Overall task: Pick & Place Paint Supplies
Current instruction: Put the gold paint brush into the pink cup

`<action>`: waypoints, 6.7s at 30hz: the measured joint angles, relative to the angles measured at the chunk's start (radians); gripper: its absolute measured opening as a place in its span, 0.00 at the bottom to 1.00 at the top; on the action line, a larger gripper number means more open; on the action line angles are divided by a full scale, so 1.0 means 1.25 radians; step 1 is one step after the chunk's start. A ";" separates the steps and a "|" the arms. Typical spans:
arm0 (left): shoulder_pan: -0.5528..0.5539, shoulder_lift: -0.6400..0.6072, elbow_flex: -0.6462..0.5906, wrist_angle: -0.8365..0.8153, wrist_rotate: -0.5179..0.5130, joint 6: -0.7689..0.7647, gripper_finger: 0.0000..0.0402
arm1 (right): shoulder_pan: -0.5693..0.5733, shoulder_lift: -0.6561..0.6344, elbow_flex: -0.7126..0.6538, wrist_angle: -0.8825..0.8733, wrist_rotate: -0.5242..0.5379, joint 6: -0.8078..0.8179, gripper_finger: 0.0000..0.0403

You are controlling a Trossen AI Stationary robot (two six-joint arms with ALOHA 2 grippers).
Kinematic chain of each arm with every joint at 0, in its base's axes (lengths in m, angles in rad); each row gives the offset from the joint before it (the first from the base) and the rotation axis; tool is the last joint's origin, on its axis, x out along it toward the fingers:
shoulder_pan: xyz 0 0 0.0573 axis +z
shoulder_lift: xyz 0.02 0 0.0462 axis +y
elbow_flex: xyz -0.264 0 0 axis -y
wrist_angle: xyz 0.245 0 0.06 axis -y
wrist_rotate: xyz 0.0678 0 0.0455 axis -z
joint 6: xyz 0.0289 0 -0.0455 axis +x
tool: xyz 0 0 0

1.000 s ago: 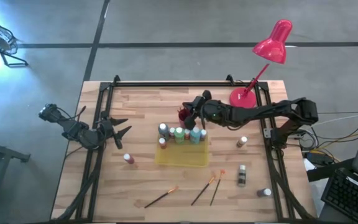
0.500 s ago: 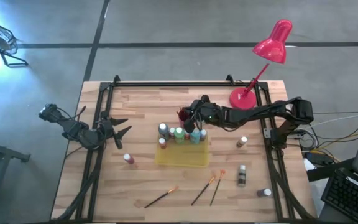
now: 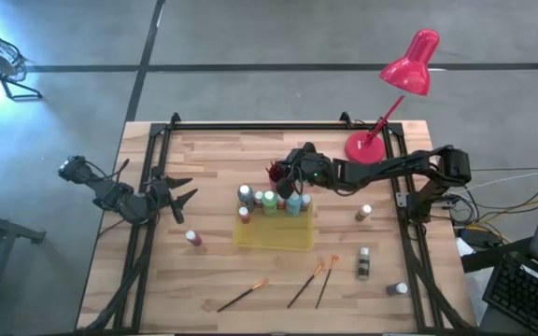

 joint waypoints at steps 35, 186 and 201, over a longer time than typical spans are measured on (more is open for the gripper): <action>0.000 0.000 0.000 0.000 0.000 0.000 0.46 | 0.234 -0.154 0.524 -1.041 -0.006 0.157 0.39; 0.000 0.000 0.000 0.000 0.000 0.000 0.46 | 0.276 -0.212 0.437 -0.791 0.374 0.249 0.02; 0.000 0.000 0.000 0.000 0.000 0.000 0.46 | 0.241 -0.163 0.391 -0.350 0.389 -0.310 0.02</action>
